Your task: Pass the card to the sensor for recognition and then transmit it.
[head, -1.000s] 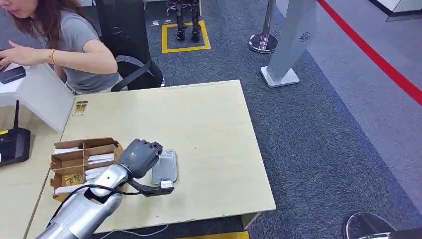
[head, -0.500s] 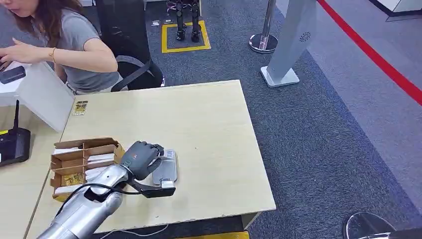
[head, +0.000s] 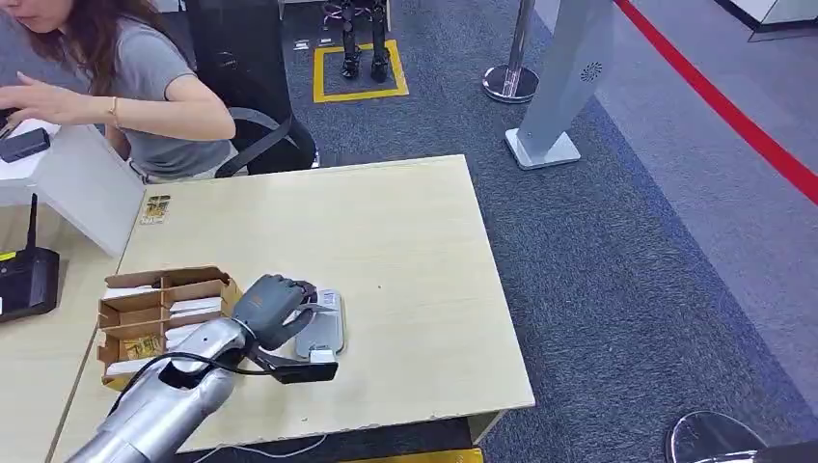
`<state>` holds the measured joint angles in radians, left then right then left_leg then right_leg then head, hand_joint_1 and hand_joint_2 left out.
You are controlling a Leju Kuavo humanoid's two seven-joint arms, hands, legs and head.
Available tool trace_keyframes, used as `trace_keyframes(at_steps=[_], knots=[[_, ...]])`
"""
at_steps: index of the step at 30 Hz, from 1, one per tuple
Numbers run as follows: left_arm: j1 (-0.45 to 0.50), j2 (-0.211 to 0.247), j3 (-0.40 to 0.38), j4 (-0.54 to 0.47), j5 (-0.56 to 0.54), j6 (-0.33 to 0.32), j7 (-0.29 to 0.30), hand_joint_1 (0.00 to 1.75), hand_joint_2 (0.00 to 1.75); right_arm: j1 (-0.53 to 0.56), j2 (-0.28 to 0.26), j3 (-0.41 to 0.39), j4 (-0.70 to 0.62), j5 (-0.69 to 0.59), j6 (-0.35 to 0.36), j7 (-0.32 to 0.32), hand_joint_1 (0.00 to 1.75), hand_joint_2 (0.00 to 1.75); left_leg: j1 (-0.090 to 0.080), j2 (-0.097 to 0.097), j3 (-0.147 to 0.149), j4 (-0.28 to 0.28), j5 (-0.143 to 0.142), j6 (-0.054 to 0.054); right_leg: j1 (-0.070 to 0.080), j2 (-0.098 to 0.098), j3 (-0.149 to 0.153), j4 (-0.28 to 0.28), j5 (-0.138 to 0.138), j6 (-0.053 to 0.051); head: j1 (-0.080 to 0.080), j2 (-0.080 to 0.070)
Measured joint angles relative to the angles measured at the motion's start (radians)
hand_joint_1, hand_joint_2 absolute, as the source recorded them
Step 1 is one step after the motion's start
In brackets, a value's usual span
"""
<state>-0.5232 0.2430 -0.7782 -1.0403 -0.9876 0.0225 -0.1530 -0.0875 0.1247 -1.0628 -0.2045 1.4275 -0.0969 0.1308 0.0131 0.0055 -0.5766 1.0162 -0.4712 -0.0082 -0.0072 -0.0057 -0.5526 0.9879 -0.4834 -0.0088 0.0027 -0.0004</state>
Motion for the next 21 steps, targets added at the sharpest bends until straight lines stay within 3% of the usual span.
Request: trace_keyframes(at_steps=[14,18,21], knots=[[-0.043,0.041,-0.051,0.003,0.059,-0.053,-0.008,1.75,1.75,0.000,0.000,0.002,0.000,0.005,-0.013,0.003,0.00,0.00,0.000,0.000,0.000,0.000,0.000,0.000,0.000,0.000,0.000,0.000,0.000,0.000,0.000,0.000],[-0.029,0.039,-0.053,0.000,-0.023,0.109,0.056,1.75,1.75,0.000,0.000,0.002,0.000,-0.004,-0.016,0.003,0.00,0.00,0.000,0.000,0.000,0.000,0.000,0.000,0.000,0.000,0.000,0.000,0.000,0.000,0.000,0.000],[-0.002,0.029,-0.038,-0.035,-0.203,0.274,0.160,1.75,1.75,0.000,0.000,0.002,0.000,-0.011,-0.017,0.003,0.00,0.00,0.000,0.000,0.000,0.000,0.000,0.000,0.000,0.000,0.000,0.000,0.000,0.000,0.000,0.000]])
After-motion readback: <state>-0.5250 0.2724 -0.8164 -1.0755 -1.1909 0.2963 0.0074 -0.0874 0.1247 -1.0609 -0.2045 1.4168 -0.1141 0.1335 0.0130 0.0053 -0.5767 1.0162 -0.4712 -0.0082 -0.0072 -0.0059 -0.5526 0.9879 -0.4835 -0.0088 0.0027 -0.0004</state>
